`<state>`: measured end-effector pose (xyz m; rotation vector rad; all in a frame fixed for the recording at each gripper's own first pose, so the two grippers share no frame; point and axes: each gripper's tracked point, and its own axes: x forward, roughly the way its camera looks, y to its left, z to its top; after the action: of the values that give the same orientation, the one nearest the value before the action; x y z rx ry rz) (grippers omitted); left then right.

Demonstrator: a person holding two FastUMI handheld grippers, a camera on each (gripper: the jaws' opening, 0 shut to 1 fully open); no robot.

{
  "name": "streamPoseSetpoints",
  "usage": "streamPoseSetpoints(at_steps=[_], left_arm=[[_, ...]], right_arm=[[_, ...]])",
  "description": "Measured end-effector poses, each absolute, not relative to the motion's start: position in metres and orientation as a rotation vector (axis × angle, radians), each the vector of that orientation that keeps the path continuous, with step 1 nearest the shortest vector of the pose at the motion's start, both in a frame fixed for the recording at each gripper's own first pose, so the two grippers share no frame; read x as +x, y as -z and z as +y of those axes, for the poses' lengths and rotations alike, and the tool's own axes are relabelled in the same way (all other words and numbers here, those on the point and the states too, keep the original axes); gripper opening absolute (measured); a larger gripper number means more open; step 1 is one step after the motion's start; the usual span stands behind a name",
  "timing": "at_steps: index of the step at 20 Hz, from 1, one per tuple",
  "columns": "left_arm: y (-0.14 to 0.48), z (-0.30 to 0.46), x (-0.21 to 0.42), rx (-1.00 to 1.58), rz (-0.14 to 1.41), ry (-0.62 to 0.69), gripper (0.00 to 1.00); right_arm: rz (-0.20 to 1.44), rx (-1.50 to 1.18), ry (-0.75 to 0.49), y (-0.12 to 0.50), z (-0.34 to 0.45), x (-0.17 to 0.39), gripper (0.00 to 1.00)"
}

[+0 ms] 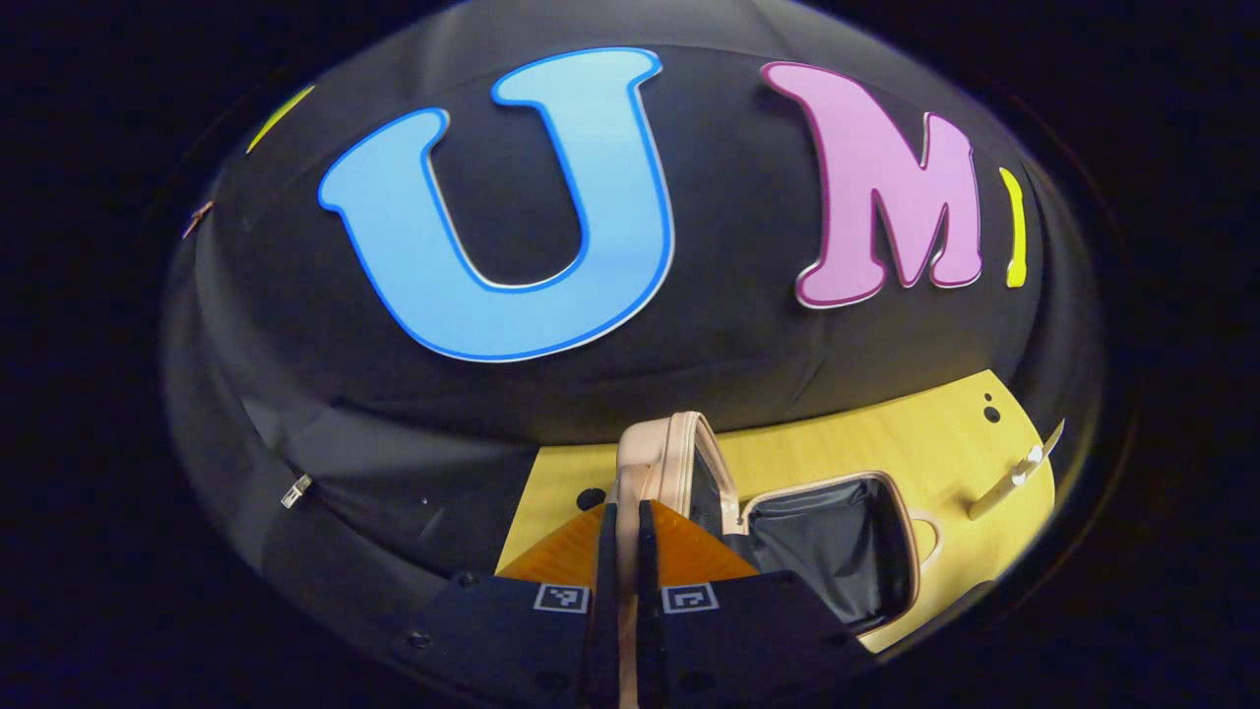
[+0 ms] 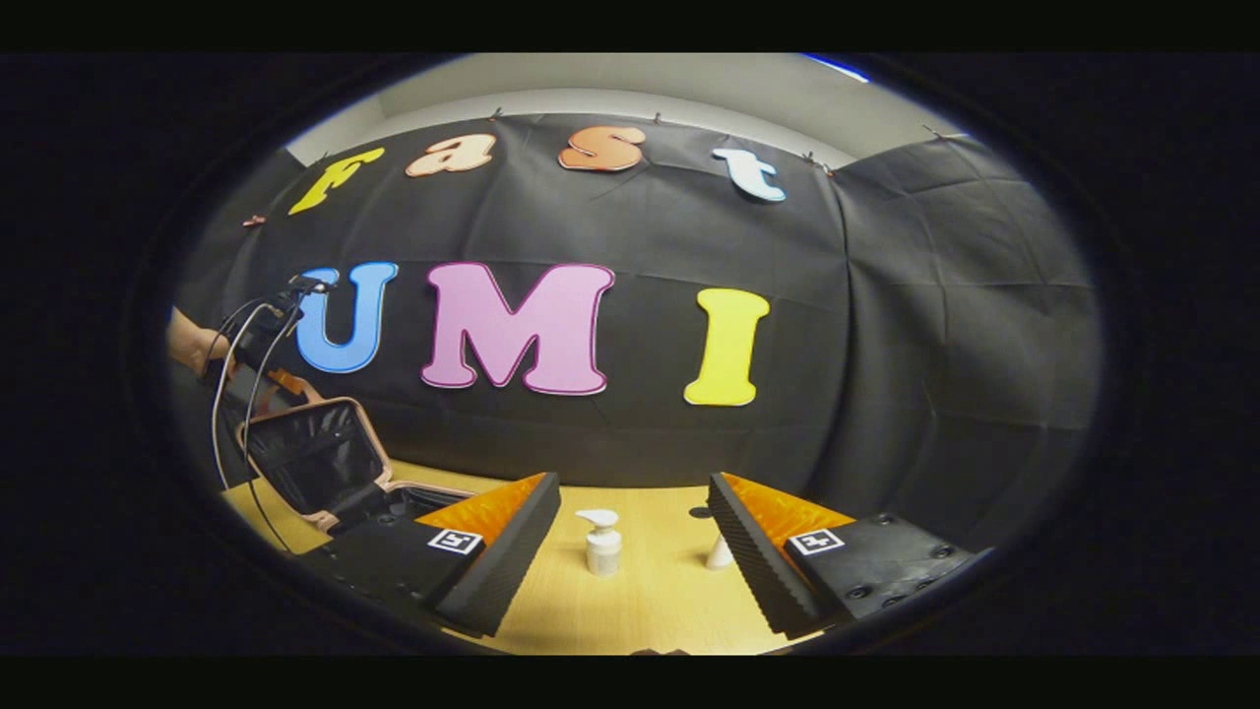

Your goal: First open the suitcase, pack the skin care products into it, and then close the suitcase.

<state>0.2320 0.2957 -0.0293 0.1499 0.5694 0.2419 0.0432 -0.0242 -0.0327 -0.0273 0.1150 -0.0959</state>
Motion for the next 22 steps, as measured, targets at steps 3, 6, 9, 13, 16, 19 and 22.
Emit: streamPoseSetpoints(at_steps=[3, 6, 9, 13, 16, 19, 22], left_arm=[[0.066, 0.360, 0.236, 0.160, 0.543, -0.300, 0.12], [0.123, 0.411, 0.237, 0.166, 0.606, -0.346, 0.13], [0.172, 0.424, 0.236, 0.185, 0.655, -0.371, 0.13], [0.225, 0.435, 0.233, 0.143, 0.725, -0.373, 0.13], [0.230, 0.446, 0.229, 0.132, 0.718, -0.401, 0.19], [0.211, 0.440, 0.226, 0.137, 0.650, -0.437, 0.29], [0.165, 0.410, 0.219, 0.177, 0.567, -0.391, 0.86]], right_arm=[[0.119, -0.022, 0.138, 0.027, -0.024, 0.037, 0.93], [0.107, -0.027, 0.198, 0.027, -0.024, 0.035, 0.97], [0.154, -0.021, 0.228, 0.047, -0.018, 0.034, 0.96], [0.215, -0.017, 0.210, 0.074, -0.004, 0.027, 0.97], [0.192, -0.067, 0.206, 0.068, -0.005, 0.021, 0.96], [0.176, -0.071, 0.210, 0.060, -0.007, 0.019, 0.97], [0.146, -0.060, 0.221, 0.049, -0.010, 0.015, 0.97]])
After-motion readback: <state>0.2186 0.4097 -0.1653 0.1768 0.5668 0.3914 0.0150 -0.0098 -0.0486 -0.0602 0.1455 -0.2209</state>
